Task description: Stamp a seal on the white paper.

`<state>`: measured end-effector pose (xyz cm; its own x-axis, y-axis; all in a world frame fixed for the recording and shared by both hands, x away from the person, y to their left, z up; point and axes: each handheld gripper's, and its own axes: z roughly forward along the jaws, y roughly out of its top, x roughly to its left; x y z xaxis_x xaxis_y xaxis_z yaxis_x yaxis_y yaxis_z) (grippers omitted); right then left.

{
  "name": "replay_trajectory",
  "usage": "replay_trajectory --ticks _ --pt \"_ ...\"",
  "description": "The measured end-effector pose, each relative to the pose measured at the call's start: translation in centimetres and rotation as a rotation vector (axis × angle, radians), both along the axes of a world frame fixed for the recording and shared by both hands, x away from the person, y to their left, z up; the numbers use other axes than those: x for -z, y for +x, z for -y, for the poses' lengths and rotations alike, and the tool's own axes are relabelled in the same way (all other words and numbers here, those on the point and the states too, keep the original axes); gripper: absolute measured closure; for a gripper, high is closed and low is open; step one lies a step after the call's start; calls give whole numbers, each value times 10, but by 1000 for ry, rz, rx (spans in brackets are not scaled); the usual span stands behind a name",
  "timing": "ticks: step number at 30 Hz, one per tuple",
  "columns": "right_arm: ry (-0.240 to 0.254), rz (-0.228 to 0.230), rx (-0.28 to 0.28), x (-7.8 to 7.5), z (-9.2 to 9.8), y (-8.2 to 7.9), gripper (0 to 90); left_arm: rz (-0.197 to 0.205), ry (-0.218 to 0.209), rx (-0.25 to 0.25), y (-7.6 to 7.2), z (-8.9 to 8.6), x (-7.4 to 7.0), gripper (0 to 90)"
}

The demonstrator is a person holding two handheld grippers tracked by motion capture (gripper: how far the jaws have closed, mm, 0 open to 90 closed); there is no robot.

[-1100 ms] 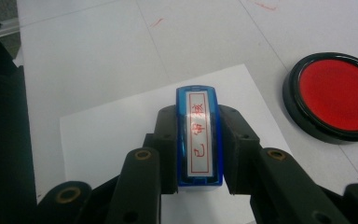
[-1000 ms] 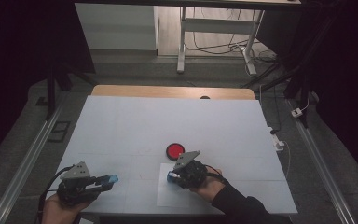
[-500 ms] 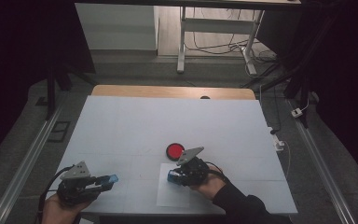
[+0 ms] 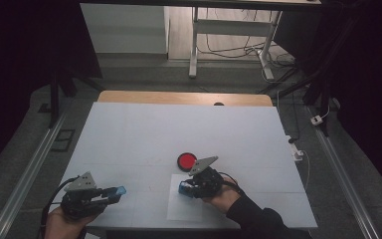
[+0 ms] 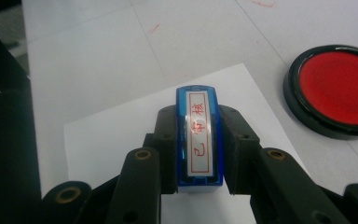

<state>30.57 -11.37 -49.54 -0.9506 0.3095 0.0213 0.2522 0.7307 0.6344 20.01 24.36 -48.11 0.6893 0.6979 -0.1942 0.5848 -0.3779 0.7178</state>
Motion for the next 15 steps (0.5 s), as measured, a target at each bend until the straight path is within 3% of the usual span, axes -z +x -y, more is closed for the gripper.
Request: replay_trajectory --ticks 3,8,15 --pt "-21 43 -4 -1 -3 -6 705 0 0 1 0 0 0 690" --pt "-15 19 -3 -1 -2 -3 704 1 -1 0 0 0 0 690" --pt "-17 30 -7 -2 -3 -4 700 3 -1 4 0 0 0 690"
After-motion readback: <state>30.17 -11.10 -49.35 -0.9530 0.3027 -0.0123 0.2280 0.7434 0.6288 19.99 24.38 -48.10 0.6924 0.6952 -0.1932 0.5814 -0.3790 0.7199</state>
